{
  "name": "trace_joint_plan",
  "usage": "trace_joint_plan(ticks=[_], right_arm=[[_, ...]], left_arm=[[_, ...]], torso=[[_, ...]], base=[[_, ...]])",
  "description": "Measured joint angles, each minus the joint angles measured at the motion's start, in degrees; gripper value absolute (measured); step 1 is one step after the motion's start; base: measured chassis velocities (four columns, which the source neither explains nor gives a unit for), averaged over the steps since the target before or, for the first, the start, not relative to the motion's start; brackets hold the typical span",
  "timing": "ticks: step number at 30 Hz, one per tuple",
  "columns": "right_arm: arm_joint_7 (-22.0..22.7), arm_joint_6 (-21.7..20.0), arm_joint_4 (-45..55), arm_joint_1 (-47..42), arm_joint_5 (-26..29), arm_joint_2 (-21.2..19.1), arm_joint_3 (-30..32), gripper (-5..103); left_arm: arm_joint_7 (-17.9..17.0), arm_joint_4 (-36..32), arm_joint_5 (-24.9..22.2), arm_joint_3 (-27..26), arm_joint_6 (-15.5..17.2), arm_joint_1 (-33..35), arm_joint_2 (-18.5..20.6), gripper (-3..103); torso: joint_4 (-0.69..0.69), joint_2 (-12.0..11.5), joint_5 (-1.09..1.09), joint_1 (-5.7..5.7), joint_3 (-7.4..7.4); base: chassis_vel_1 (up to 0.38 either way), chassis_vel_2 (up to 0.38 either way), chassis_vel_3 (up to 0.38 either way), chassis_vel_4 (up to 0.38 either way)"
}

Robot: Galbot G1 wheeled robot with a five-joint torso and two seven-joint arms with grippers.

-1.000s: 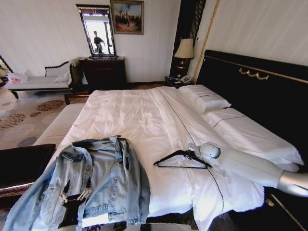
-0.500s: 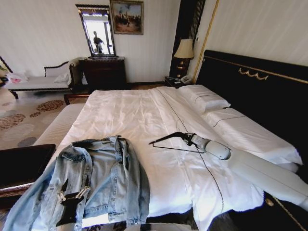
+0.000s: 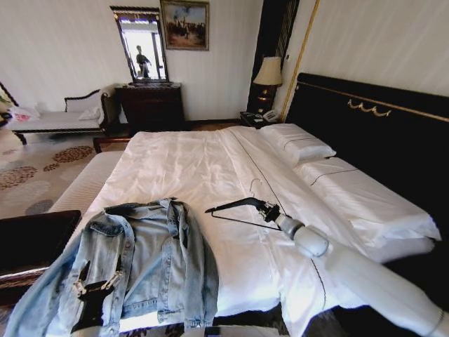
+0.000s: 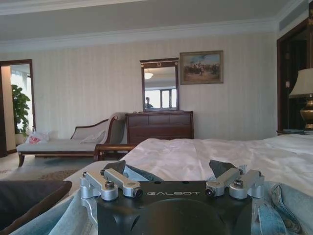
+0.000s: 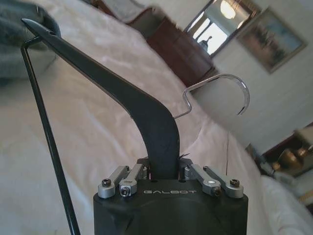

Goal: Pick up the clothes from the bed and hang them on the clothes hanger.

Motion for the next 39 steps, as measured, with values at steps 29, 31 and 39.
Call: trace_joint_plan(ticks=[29,31,39], right_arm=[[-0.4,3.8,-1.9,-3.7,-8.1,7.1,2.9,27],[-0.5,3.7,-1.8,-3.7,-8.1,7.0,3.0,27],[-0.5,3.5,-1.3,-4.4,-7.9,7.2,3.5,27]], left_arm=[[0.3,0.2,1.2,0.6,0.9,0.0,-0.3,98],[0.3,0.2,1.2,0.6,0.9,0.0,-0.3,98],[0.3,0.3,1.2,0.7,0.6,0.1,-0.4,98]], torso=[[0.00,0.0,0.00,0.01,0.01],[0.00,0.0,0.00,0.01,0.00],[-0.01,0.0,0.00,0.01,0.01]], base=[[0.000,0.000,0.000,0.000],[0.000,0.000,0.000,0.000],[0.000,0.000,0.000,0.000]])
